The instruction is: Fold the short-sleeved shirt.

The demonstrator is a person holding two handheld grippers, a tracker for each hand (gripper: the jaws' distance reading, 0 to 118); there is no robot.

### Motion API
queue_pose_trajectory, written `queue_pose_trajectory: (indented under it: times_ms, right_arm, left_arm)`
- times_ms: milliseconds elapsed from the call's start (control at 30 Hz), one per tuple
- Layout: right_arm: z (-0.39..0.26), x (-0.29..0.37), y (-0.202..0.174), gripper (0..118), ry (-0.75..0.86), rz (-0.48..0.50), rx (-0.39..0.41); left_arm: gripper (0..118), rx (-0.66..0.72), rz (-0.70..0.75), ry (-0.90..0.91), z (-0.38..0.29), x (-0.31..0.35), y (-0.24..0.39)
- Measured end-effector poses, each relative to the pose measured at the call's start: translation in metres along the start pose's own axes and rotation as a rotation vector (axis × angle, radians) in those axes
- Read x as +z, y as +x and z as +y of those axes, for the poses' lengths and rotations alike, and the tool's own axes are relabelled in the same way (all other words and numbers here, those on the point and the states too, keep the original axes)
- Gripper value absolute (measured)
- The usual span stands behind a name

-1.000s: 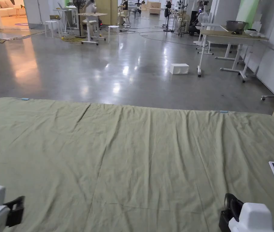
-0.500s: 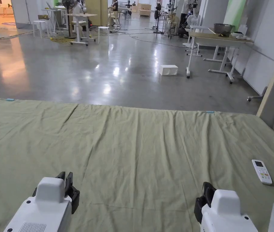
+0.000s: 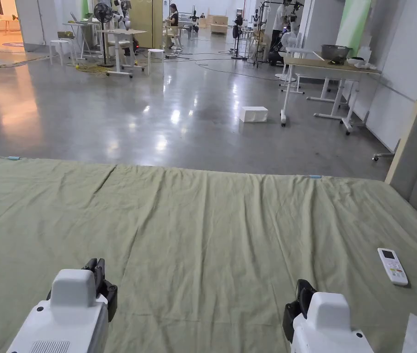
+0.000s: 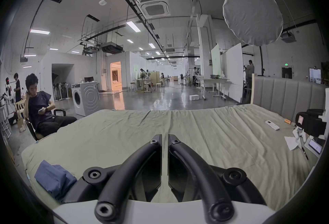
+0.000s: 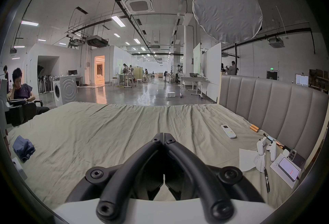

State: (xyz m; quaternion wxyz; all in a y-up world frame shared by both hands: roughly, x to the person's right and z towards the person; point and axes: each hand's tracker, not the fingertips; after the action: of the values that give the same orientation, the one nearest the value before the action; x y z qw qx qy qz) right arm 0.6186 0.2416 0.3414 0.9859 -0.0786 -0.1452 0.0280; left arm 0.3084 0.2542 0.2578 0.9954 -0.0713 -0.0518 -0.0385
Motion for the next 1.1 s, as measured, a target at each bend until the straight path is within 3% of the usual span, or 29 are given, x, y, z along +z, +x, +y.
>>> queue_pose_trajectory:
  times_ms: [67,400,500,567,600,667,800,933,1100]
  right_arm:
    - [0.001,0.000,-0.001,0,-0.007,0.039,-0.007]
    - [-0.005,-0.003,0.012,1,0.002,0.053,-0.022]
    - [0.003,0.005,0.006,3,0.006,0.040,0.025]
    - [0.005,0.005,0.009,26,0.012,0.044,0.039]
    - [0.005,0.006,0.006,47,0.008,0.043,0.039]
    - [0.006,0.006,0.006,70,0.012,0.037,0.035]
    - [0.007,0.007,0.006,95,0.020,0.022,0.021]
    - [0.006,0.006,0.006,98,0.028,0.025,-0.010]
    - [0.009,0.007,0.006,114,0.009,0.008,-0.064]
  left_arm:
    - [6,0.006,0.010,0.006,0.002,0.001,-0.001]
    - [6,0.002,-0.001,-0.001,0.008,0.007,-0.003]
    - [7,-0.001,0.005,-0.004,0.008,0.007,-0.001]
    - [21,0.003,0.010,-0.004,0.010,0.008,-0.003]
    - [42,0.004,0.011,-0.007,0.010,0.009,-0.003]
    - [70,0.012,0.008,-0.007,0.010,0.008,-0.005]
    - [73,0.003,0.008,0.008,0.011,0.010,-0.006]
    - [76,0.012,0.014,0.011,0.014,0.011,-0.009]
    - [83,0.039,0.001,0.008,0.015,0.012,-0.013]
